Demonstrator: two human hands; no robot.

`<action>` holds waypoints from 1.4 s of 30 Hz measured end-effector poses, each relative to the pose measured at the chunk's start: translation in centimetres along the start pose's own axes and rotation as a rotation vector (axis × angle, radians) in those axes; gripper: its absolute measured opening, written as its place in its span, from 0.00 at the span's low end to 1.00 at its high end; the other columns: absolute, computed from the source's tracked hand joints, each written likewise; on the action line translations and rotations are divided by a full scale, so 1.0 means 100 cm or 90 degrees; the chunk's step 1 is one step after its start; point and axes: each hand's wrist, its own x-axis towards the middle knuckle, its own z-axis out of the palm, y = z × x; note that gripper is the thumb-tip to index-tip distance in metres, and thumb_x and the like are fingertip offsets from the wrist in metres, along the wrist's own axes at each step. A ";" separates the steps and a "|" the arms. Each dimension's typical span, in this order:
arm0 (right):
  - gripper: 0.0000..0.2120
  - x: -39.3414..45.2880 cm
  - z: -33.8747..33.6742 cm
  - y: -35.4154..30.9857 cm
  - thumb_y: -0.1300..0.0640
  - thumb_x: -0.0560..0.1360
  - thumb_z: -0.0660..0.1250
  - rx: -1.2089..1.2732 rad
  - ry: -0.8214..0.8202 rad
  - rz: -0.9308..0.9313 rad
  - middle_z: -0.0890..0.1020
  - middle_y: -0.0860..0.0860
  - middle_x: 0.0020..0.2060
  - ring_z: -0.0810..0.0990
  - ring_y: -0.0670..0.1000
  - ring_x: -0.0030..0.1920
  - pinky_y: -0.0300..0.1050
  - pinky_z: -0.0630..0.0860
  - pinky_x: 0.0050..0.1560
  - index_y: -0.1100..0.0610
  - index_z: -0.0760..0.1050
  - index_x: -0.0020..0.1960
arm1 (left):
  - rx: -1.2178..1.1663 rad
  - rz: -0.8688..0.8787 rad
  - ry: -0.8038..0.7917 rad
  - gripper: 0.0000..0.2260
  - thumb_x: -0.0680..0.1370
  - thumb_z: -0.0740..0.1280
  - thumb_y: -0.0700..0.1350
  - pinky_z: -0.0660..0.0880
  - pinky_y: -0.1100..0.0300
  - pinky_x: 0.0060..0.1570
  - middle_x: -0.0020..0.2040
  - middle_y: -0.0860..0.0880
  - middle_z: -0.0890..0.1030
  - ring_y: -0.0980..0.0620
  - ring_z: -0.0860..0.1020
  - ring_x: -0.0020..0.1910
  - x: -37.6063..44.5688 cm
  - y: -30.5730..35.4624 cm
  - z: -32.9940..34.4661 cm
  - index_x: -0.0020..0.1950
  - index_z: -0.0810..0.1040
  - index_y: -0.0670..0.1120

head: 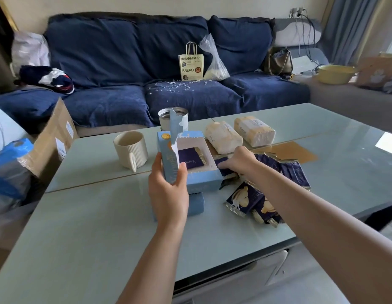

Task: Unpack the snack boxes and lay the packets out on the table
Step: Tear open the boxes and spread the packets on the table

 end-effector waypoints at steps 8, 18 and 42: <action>0.13 -0.032 -0.024 -0.022 0.56 0.77 0.67 0.046 0.182 -0.311 0.79 0.51 0.59 0.75 0.49 0.57 0.41 0.68 0.56 0.57 0.78 0.60 | -0.010 0.014 -0.048 0.18 0.78 0.68 0.48 0.69 0.70 0.50 0.51 0.62 0.77 0.61 0.75 0.50 -0.005 0.003 0.005 0.68 0.74 0.51; 0.28 -0.036 -0.011 -0.026 0.38 0.70 0.70 -0.277 -0.018 -0.367 0.46 0.49 0.76 0.42 0.66 0.74 0.63 0.55 0.71 0.44 0.69 0.66 | -0.053 0.024 -0.116 0.28 0.71 0.62 0.63 0.74 0.53 0.61 0.59 0.56 0.79 0.55 0.76 0.59 -0.016 0.008 0.009 0.70 0.72 0.56; 0.14 -0.035 -0.054 -0.015 0.62 0.77 0.61 -0.057 0.217 -0.228 0.79 0.56 0.49 0.74 0.51 0.42 0.37 0.70 0.33 0.61 0.74 0.61 | -0.142 -0.102 -0.030 0.16 0.70 0.67 0.59 0.79 0.40 0.52 0.50 0.58 0.83 0.51 0.81 0.51 -0.001 -0.009 0.005 0.57 0.77 0.60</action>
